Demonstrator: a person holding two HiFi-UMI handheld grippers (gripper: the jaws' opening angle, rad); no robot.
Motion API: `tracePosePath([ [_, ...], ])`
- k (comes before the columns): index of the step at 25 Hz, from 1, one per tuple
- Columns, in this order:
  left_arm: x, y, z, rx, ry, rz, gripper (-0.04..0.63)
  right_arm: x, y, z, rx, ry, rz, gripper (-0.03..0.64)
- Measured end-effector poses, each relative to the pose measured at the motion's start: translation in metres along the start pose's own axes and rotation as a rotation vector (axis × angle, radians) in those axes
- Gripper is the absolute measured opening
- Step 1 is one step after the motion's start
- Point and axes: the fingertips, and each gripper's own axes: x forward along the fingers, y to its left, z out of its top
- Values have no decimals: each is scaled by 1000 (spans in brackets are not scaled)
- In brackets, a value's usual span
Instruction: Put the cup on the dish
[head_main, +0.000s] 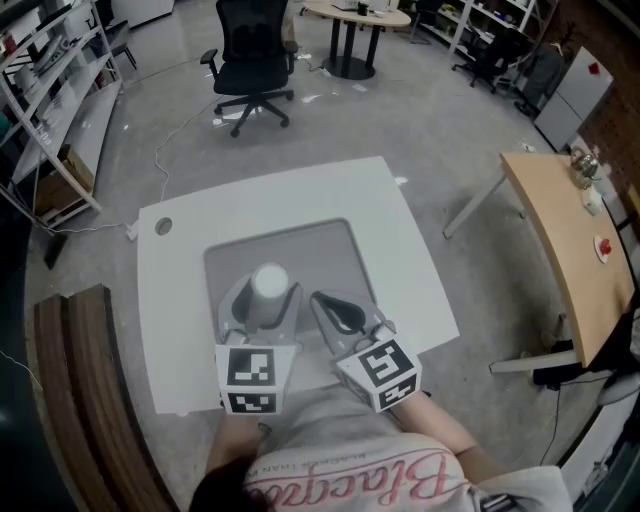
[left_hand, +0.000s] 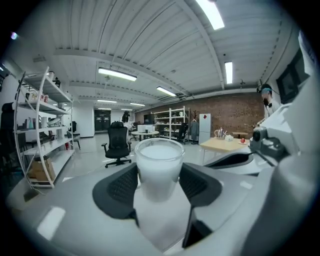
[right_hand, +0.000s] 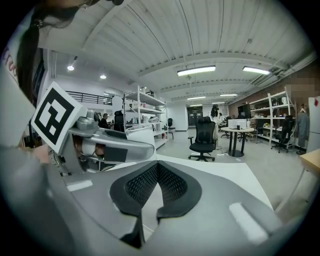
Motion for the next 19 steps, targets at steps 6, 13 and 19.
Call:
tracePosePath([
  [6,-14,-2,22,10,-34,-2,256,-1,3,15,-7,-32,10,0],
  [13,-20,-5,30,19,-58,-10,256,-2,4,26,-19,-61,18,0],
  [19,-22,-12,32,26,-66,-25,256,-3,1,30,-20,-78,20,0],
])
